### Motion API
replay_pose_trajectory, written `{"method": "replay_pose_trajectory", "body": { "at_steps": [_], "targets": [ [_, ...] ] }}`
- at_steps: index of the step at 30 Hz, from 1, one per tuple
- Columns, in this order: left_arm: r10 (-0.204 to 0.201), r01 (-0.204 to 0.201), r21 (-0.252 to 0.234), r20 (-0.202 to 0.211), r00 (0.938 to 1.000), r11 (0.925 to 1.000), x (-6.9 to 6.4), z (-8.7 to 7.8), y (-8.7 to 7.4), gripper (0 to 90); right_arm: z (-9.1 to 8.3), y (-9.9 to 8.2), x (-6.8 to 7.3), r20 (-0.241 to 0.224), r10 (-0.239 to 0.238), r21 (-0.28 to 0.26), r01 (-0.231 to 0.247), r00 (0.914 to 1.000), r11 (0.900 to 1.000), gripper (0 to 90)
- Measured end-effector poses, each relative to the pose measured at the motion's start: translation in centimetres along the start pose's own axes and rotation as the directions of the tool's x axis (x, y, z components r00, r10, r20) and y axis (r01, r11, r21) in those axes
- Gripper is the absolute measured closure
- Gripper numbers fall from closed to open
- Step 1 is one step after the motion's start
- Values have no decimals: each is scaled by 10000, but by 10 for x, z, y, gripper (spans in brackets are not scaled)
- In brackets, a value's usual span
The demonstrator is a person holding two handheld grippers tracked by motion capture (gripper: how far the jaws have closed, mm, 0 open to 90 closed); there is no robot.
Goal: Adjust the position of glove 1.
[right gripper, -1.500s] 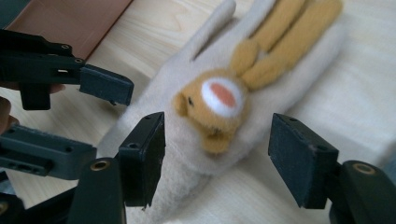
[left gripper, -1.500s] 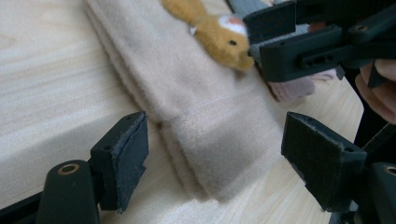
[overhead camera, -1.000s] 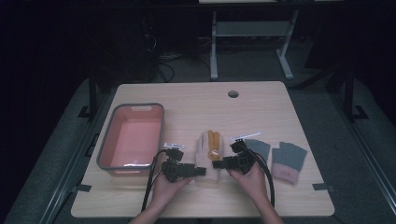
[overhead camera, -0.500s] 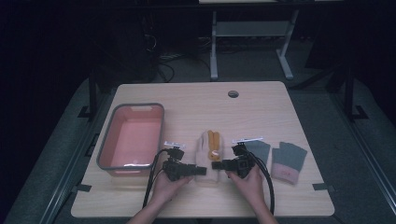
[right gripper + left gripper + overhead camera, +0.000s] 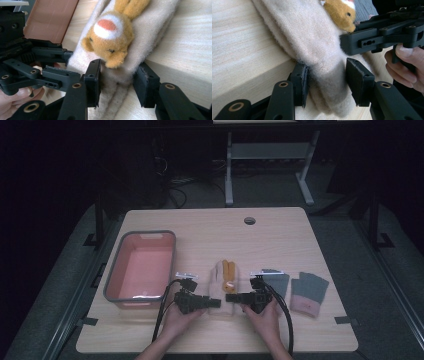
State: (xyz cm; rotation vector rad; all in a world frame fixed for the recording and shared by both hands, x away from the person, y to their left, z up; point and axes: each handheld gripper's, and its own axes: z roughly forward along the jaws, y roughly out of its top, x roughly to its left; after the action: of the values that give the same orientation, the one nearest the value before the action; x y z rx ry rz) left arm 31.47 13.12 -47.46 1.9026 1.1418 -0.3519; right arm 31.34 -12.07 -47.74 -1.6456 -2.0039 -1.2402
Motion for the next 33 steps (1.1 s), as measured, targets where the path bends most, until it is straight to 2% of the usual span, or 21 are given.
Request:
{"method": "replay_pose_trajectory", "body": {
  "at_steps": [8,15,22,33],
  "targets": [
    [-65,66,-37,59,10000,10000,-1,2,-1,572,3,-3,0,-240,170,-77,-172,9996,9998,605],
    [-77,77,-23,65,9999,10000,0,3,-1,627,6,-5,-2,-467,367,-178,-376,9982,9991,660],
    [-83,85,-134,153,9998,9999,0,2,-1,640,4,-5,-1,-528,38,-216,-49,9986,9998,721],
    [-52,57,-184,282,9996,9998,-1,1,-1,665,1,-5,1,-629,-80,-211,66,9980,9998,760]
  ]
}}
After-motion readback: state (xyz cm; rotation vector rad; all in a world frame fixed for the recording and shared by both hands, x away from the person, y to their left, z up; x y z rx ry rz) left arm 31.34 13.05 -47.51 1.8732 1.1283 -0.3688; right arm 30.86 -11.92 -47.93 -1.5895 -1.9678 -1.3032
